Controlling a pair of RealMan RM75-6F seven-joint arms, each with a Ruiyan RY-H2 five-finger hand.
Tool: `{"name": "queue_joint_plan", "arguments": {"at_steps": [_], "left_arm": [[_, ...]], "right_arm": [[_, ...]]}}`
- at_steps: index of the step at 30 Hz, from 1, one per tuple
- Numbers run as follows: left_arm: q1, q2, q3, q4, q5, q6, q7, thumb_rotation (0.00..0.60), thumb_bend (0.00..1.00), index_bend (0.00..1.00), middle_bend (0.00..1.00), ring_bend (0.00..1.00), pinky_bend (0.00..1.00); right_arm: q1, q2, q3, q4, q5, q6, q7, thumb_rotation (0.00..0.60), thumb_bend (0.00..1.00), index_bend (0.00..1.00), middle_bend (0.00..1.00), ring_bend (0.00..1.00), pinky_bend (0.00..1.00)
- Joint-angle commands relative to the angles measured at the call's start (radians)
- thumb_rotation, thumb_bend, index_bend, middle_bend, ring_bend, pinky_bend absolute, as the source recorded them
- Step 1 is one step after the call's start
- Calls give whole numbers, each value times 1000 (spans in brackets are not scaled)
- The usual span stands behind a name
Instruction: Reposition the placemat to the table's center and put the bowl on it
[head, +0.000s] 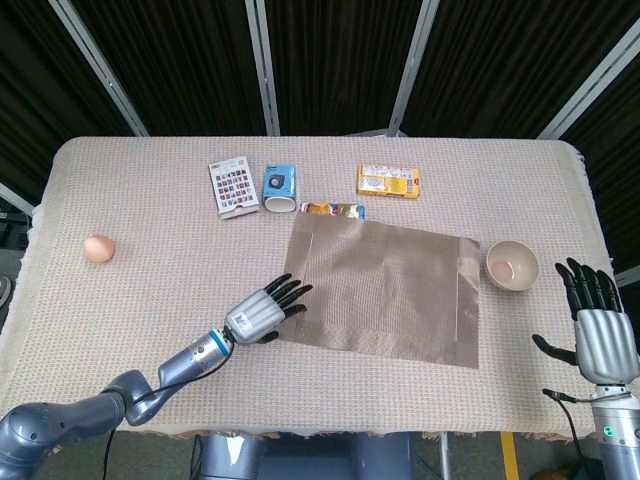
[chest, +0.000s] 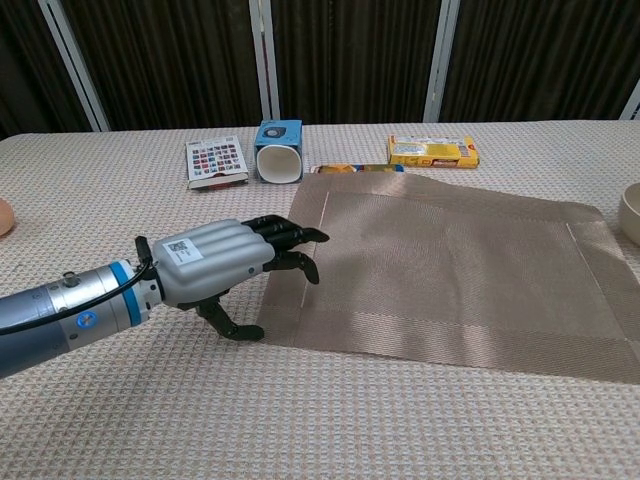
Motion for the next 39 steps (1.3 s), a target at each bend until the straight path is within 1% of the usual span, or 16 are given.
{"name": "queue_joint_plan", "arguments": {"at_steps": [1,11,23,26,34,39], "left_arm": [[2,9,3,-5,-4,4,7,600,184,246,0,0,0],[7,41,9,-18,-21,5,18,600,184,247,0,0,0],[-10,12,15,-23,-29,-16,39,600,186,246,0,0,0],[-14,8,17,-23,-30,-19,47,600,209,246,0,0,0],[-18,5,26,-28,-40,-34,53,600,327,251,0,0,0],[-19,-2,31,-27,-44,-37,52,600,357,262,0,0,0]], "right_arm": [[-1,2,2,-1,-2,2,1,600,0,0,0,0,0],[-8,9,8,-8,-10,9,7,600,0,0,0,0,0],[-14,16,17,-15,-17,13,15,600,0,0,0,0,0],[-15,16,16,-17,-19,11,15,600,0,0,0,0,0],[-19,20,21,-22,-26,14,19,600,0,0,0,0,0],[-23,25,24,-28,-32,18,27,600,0,0,0,0,0]]}}
